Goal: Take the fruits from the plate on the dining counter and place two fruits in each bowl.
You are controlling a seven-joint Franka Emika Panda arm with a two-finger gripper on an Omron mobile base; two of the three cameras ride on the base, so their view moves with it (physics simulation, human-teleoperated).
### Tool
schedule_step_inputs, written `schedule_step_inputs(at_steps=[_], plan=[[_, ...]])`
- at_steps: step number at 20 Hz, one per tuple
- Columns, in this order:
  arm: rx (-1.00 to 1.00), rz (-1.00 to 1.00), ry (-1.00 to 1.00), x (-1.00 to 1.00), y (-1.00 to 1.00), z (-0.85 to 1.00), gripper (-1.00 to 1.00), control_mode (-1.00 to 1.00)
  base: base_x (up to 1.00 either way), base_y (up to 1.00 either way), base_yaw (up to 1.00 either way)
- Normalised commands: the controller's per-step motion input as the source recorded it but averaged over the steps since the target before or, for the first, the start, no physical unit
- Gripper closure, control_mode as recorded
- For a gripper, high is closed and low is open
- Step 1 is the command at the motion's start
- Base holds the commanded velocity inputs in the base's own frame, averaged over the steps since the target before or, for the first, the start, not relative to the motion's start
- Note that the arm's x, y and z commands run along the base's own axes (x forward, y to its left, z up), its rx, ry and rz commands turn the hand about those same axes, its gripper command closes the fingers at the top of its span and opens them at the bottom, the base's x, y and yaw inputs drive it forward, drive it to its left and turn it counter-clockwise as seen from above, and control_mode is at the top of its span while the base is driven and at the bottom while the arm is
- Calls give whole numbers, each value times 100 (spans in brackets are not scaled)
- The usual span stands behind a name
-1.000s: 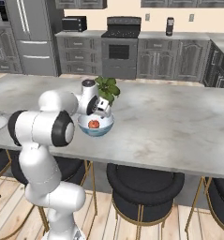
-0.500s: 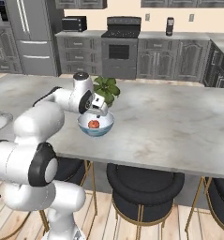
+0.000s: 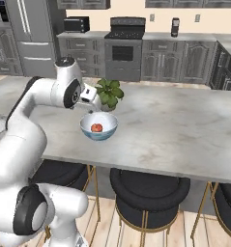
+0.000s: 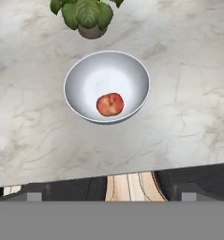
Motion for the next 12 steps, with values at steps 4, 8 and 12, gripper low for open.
schedule_step_inputs(at_steps=[4, 8, 12], plan=[[0, 0, 0, -100, 1, 83, -100, -100, 0, 0, 0], [0, 0, 3, -100, -3, 71, -100, -100, 0, 0, 0], [0, 0, 6, -97, 1, 68, -100, -100, 0, 0, 0]])
